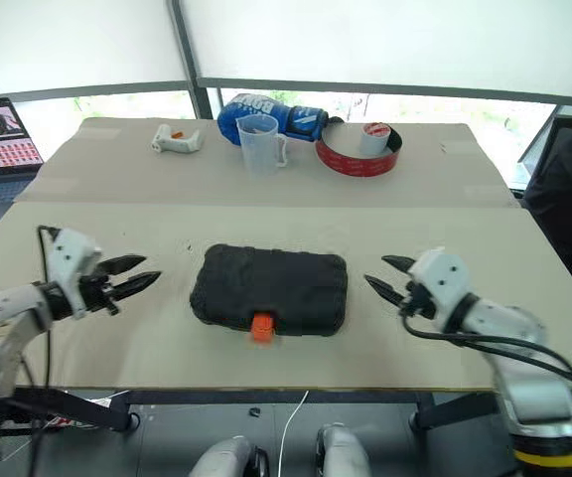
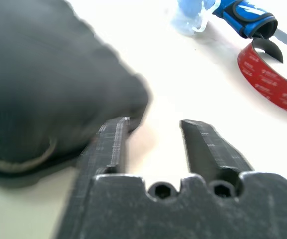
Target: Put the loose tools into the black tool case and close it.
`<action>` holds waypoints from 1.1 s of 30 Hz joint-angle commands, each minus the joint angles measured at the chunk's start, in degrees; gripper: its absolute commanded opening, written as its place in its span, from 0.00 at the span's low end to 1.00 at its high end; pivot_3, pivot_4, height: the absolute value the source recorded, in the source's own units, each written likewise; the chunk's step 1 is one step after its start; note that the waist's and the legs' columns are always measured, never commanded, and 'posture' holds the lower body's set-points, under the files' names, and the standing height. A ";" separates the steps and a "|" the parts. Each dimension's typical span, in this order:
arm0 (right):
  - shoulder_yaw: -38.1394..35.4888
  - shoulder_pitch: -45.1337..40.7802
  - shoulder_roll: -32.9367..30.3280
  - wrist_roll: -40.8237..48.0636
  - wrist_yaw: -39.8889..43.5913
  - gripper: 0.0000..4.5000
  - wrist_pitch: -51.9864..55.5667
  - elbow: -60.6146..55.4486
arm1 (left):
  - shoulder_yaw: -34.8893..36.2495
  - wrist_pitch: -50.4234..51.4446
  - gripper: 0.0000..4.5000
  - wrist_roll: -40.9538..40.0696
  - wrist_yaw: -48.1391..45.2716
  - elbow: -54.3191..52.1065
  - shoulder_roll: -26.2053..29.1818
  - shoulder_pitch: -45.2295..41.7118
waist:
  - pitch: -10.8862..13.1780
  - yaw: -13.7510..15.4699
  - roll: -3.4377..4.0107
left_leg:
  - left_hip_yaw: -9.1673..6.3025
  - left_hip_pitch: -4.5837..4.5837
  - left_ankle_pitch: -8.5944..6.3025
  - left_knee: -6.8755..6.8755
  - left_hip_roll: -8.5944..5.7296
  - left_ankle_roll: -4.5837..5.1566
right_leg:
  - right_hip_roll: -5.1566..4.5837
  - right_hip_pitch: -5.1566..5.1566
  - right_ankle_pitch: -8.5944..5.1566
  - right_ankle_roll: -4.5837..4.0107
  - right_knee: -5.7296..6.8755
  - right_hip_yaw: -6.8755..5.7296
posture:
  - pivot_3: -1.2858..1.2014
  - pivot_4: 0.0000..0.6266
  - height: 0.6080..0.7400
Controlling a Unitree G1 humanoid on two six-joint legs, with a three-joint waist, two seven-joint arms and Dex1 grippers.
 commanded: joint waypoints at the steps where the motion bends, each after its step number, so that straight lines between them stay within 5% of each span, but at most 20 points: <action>1: -1.49 6.99 -5.58 5.41 11.83 0.54 0.74 -4.66 | -0.09 -1.43 0.61 0.36 -5.96 5.12 4.66 -2.40 | -0.06 0.72 -0.07 | -0.06 0.10 -0.03 -0.06 0.01 0.03 | 0.01 0.12 -0.16 -0.04 -0.08 -0.11 | 0.52 0.24 0.80; 2: 0.01 7.41 -6.19 4.89 12.59 0.44 0.18 -4.59 | -2.38 -3.51 0.62 2.30 -5.44 8.17 4.19 -5.58 | -0.05 1.14 -0.03 | -0.07 0.09 -0.04 -0.01 0.01 0.05 | -0.02 0.12 -0.18 -0.07 -0.07 -0.16 | 0.52 0.24 0.80; 5: 6.03 5.72 -6.17 1.69 13.10 0.28 -1.34 -3.90 | -9.93 -9.74 0.44 7.78 -6.55 17.82 1.05 -16.36 | -0.04 2.29 -0.04 | -0.06 0.03 -0.44 0.07 -0.07 0.23 | -0.15 0.14 -0.14 -0.01 -0.01 -0.34 | 0.52 0.24 0.80; 9: 15.40 0.21 -4.41 -4.89 12.47 0.00 -3.89 -1.52 | -19.70 -21.04 0.12 16.31 -7.94 32.23 -6.17 -30.34 | -0.03 2.44 -0.13 | 0.00 -0.23 -0.09 0.38 -0.11 0.28 | 0.07 0.10 -0.07 0.08 0.05 -0.63 | 0.52 0.24 0.80; 11: 19.00 -1.98 -3.78 -7.52 12.84 0.00 -5.02 0.10 | -23.09 -26.25 0.01 19.53 -8.57 39.71 -9.98 -36.16 | -0.04 2.33 -0.16 | 0.00 -0.42 -0.12 0.58 -0.10 0.34 | 0.21 0.04 0.00 0.13 0.02 -0.58 | 0.52 0.24 0.80; 16: 24.34 -7.28 -0.73 -11.52 11.85 0.00 -6.44 3.91 | -27.66 -36.16 0.01 25.48 -6.91 56.27 -17.65 -46.47 | -0.01 1.57 -0.24 | 0.09 -0.95 -0.26 0.95 -0.12 0.59 | 0.35 -0.15 0.31 -0.15 -0.03 -0.66 | 0.52 0.24 0.80; 22: 26.68 -13.61 4.46 -17.89 5.33 0.00 -6.43 8.70 | -30.78 -43.99 0.01 29.62 -10.41 62.96 -21.07 -49.04 | 0.02 0.49 -0.30 | 0.10 -0.97 -0.27 0.93 -0.10 0.61 | 0.36 -0.12 0.12 0.32 -0.07 -0.70 | 0.52 0.24 0.80; 28: 23.55 -18.96 5.58 -23.15 -1.08 0.00 -10.50 19.37 | -32.88 -42.38 0.01 26.35 -29.73 53.27 -17.46 -42.35 | 0.02 0.38 -0.27 | 0.23 -0.81 -0.27 1.21 -0.09 0.59 | 0.05 -0.12 0.10 0.34 0.04 -0.63 | 0.52 0.24 0.80; 33: 21.77 -18.47 5.06 -22.10 -0.67 0.00 -13.75 23.77 | -29.77 -35.86 0.01 22.51 -31.47 42.57 -15.24 -38.41 | 0.03 0.58 -0.25 | 0.01 -1.02 -0.27 1.36 -0.08 0.60 | -0.33 -0.22 0.09 0.26 0.15 -0.61 | 0.52 0.24 0.80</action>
